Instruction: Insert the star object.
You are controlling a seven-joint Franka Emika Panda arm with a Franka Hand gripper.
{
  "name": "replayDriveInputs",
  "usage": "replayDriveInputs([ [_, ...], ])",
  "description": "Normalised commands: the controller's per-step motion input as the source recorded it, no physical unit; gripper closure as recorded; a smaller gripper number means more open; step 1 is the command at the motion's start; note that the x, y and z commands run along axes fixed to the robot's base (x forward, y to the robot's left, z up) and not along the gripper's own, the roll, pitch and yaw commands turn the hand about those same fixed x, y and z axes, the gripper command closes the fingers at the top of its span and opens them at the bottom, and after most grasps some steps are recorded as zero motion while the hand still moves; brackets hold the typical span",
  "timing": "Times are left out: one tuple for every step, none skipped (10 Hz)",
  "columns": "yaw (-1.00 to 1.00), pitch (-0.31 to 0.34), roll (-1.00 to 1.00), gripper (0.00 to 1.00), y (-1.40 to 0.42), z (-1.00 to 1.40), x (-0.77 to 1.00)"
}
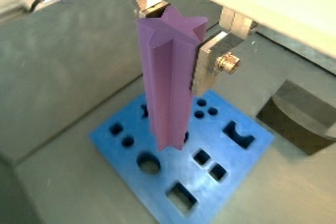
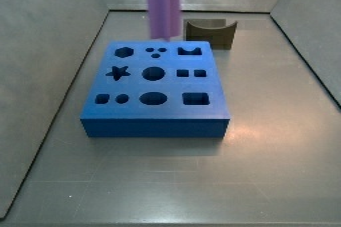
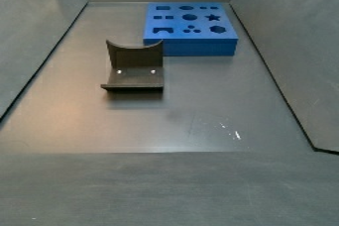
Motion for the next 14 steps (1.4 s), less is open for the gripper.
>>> replayDriveInputs([
  [-0.69,-0.060,0.01,1.00,0.31,-0.71,-0.52],
  [-0.72,-0.049,0.00,1.00,0.28,-0.68,-0.55],
  [-0.72,-0.037,0.00,1.00,0.29,-0.69,-0.55],
  [-0.70,-0.047,0.00,1.00,0.29,-0.69,-0.58],
  [-0.53,-0.086,0.02,1.00,0.35,-0.59,-0.73],
  [-0.25,-0.020,0.01,1.00,0.26,-0.31,-0.53],
  [0.00,0.000,0.09,1.00,0.08,-0.21,-0.09],
  [0.06,0.000,0.11,1.00,0.11,-0.21,0.00],
  [0.12,-0.011,0.08,1.00,0.04,-0.29,-0.04],
  [0.11,0.000,0.04,1.00,0.01,-0.30,-0.04],
  [0.13,-0.010,0.03,1.00,0.00,-0.26,-0.15],
  [0.23,-0.021,0.00,1.00,-0.04,-0.21,-0.15],
  [0.39,-0.030,0.00,1.00,0.00,-0.23,-0.10],
  [0.53,-0.044,0.02,1.00,0.00,-0.28,-0.11],
])
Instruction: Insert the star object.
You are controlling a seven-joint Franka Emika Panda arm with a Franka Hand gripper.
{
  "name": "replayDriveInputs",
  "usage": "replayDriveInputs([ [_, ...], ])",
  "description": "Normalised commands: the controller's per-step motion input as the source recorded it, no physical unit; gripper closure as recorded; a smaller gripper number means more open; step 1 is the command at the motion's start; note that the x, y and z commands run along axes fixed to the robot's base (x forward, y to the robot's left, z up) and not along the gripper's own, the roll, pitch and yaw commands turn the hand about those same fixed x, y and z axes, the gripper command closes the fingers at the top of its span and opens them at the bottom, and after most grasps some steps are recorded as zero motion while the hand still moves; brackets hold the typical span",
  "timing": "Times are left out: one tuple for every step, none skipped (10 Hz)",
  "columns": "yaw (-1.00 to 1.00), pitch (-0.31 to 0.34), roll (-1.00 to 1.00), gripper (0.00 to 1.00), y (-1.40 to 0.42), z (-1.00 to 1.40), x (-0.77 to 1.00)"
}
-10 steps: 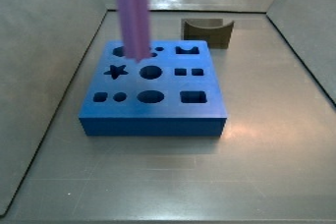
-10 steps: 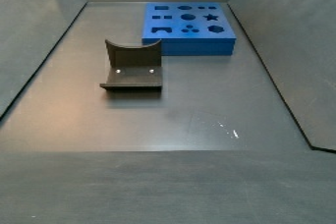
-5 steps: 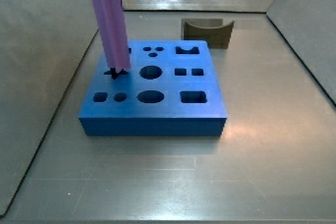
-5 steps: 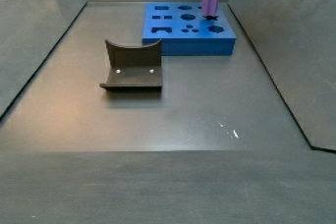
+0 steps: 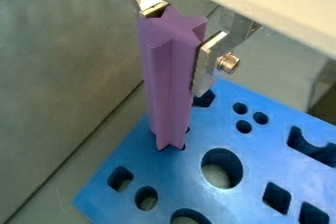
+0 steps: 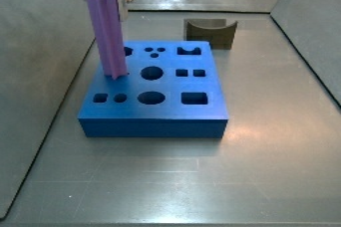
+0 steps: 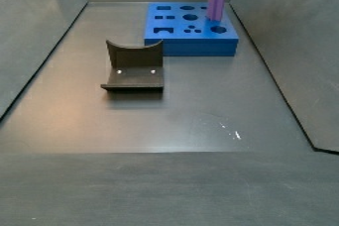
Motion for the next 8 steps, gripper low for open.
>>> replayDriveInputs([
  [0.45,-0.046,0.00,1.00,0.00,-0.27,-0.11],
  [0.08,-0.060,-0.01,1.00,0.00,-0.56,0.01],
  [-0.11,-0.156,-0.03,1.00,0.00,-0.89,0.10],
  [-0.38,-0.167,0.00,1.00,0.00,-0.84,0.14],
  [-0.34,-0.154,0.00,1.00,0.00,-0.85,0.17],
  [0.00,-0.157,-0.03,1.00,0.27,-0.83,0.28],
  [0.00,-0.330,-0.06,1.00,0.00,-0.58,-0.02],
  [-0.02,-0.209,-0.21,1.00,0.09,-0.36,0.01],
])
